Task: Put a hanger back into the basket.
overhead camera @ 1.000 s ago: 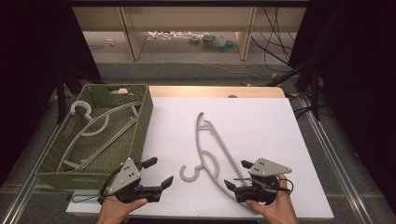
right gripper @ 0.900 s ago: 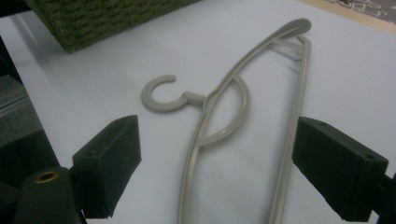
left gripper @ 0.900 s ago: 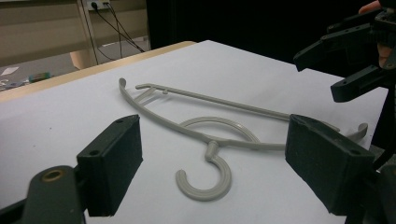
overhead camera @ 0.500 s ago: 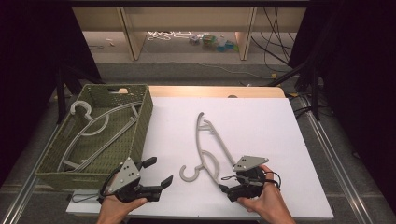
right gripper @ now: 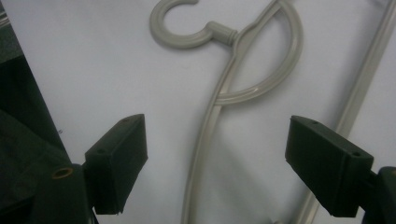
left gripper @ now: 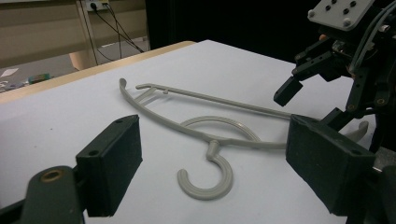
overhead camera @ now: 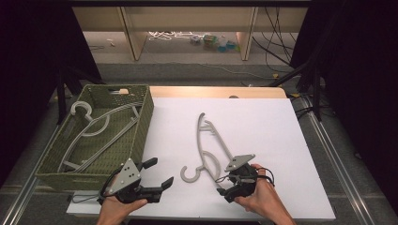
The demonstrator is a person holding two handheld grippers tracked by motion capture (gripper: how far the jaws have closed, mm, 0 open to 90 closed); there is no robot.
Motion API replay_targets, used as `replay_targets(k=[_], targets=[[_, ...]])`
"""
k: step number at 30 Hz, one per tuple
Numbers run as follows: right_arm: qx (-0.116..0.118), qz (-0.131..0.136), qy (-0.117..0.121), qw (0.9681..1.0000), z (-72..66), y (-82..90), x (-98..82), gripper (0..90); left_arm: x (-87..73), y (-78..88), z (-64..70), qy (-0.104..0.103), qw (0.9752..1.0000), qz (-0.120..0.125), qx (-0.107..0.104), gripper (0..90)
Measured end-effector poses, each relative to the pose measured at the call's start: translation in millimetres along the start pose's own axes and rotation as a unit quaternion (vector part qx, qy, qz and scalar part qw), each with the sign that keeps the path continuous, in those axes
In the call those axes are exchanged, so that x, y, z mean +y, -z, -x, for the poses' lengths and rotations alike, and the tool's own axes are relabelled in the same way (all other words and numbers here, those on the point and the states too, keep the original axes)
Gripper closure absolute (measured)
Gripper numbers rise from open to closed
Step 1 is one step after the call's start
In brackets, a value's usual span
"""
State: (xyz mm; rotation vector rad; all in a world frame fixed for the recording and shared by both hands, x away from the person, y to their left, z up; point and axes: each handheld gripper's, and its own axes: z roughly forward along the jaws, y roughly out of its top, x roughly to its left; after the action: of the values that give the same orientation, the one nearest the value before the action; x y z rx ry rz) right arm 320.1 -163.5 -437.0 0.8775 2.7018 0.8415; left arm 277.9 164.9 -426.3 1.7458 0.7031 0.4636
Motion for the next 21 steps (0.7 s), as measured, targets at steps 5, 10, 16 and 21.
replay_targets(k=[5,10,16,21], targets=[[0.015,-0.040,0.015,0.9990,-0.3,-9.8,3.9,27.9,-0.5,-0.8,1.3,0.004,1.0000,-0.002,-0.002,18.5],[0.027,-0.077,0.019,0.9965,3.8,-19.2,4.0,37.5,-1.0,-1.2,0.9,0.006,1.0000,-0.004,-0.003,18.4],[0.043,-0.104,0.013,0.9935,7.9,-28.8,5.7,49.1,-1.0,-1.9,1.2,-0.001,1.0000,-0.006,-0.006,18.5],[0.052,-0.121,0.019,0.9911,8.2,-36.1,9.6,58.0,-1.9,-2.9,0.9,0.002,0.9999,-0.006,-0.009,18.5]])
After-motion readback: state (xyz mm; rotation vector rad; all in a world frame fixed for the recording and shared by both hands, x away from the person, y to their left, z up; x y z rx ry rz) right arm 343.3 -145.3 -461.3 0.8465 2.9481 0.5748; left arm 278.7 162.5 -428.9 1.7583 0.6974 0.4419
